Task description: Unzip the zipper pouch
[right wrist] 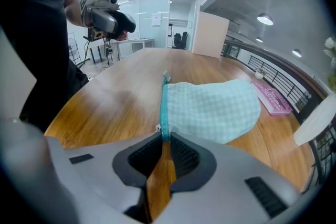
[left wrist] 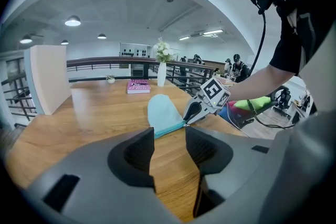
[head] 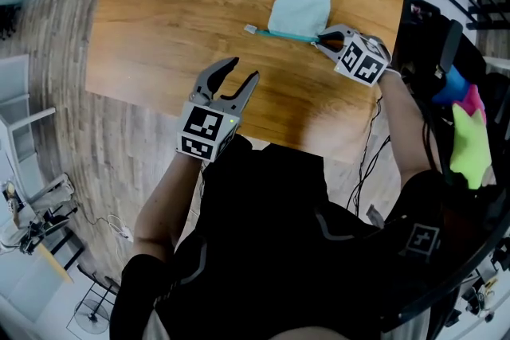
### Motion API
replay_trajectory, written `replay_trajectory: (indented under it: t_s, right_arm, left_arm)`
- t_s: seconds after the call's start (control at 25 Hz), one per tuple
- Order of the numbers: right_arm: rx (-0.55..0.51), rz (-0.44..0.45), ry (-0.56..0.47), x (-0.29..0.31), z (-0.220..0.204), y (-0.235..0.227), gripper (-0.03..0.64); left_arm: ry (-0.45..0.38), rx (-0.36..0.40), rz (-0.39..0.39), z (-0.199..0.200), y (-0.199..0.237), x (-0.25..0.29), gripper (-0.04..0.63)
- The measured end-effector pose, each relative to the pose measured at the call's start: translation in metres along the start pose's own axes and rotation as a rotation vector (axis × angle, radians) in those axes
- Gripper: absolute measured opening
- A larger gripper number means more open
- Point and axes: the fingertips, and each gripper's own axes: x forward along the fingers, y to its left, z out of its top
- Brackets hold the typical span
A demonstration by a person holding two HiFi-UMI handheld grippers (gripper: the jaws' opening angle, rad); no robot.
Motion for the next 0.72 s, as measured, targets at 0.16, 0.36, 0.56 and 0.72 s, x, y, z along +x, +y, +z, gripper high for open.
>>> replay_trajectory:
  t_s: [0.16,0.36,0.56,0.72]
  right_arm:
    - [0.127,-0.012,-0.073,-0.012,0.017,0.001,0.055]
    - [0.292,-0.038,-0.184,-0.035,0.048,0.001,0.055]
    - [0.399,-0.075,-0.265,-0.072,0.086,0.004,0.055]
    - [0.468,-0.113,-0.312,-0.107,0.113,0.007,0.054]
  left_arm:
    - [-0.013,0.016,-0.028,0.012,-0.005,0.000,0.207]
    - [-0.034,0.061,-0.054,0.029,-0.008,-0.007,0.207]
    - [-0.062,0.095,-0.083,0.048,-0.010,-0.016,0.207]
    - [-0.107,0.227,-0.109,0.070,-0.023,-0.021,0.207]
